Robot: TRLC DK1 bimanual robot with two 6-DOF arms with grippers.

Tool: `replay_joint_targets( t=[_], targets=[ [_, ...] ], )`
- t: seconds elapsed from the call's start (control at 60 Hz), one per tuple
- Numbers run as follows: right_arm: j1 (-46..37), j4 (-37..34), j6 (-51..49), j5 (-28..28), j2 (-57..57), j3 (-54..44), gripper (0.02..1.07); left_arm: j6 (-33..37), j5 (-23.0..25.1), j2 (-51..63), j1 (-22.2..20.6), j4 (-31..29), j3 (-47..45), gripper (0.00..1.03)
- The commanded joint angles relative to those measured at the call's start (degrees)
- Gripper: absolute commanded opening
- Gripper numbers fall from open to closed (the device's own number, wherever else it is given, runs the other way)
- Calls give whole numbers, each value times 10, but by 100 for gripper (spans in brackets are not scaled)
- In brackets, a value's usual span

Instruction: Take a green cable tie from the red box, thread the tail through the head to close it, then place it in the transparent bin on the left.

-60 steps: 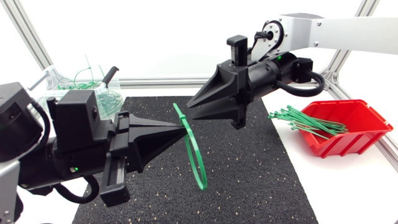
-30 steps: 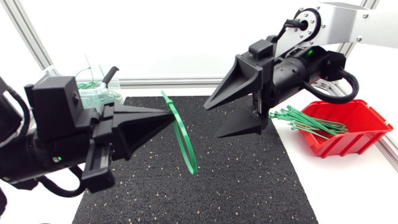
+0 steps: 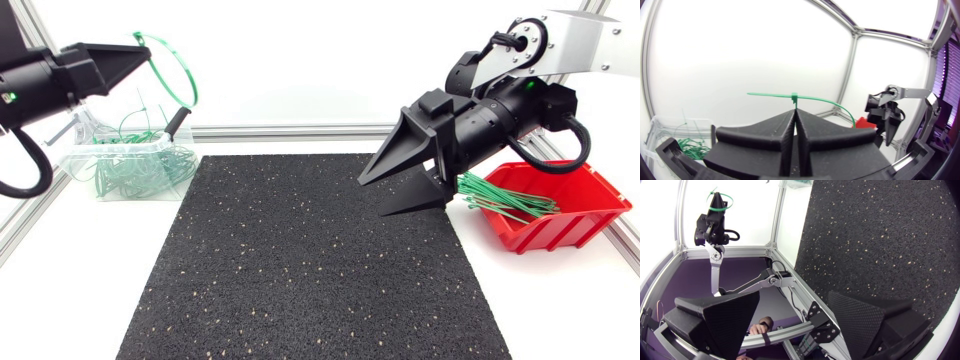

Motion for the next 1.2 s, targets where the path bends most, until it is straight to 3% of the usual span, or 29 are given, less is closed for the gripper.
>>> replay_joint_targets(
  t=[0.0,0.15,0.367,0.717,1.0,1.133,1.183],
  targets=[
    [-11,15,-5,19,-10,-15,103,23,7,50,51,-7,47,4],
    [-18,29,-5,34,-10,-22,103,59,-14,140,115,-43,128,4],
    [-14,29,-4,51,-23,-29,103,144,-121,264,154,-110,235,4],
    [3,36,-4,69,-59,-64,103,224,-251,413,158,-184,353,4],
    [15,42,-5,84,-72,-81,103,258,-307,475,143,-318,478,5],
    [19,46,-4,85,-75,-88,103,262,-329,486,137,-356,509,25],
    [19,48,-4,86,-76,-90,103,262,-338,492,136,-368,519,41]
  ],
)
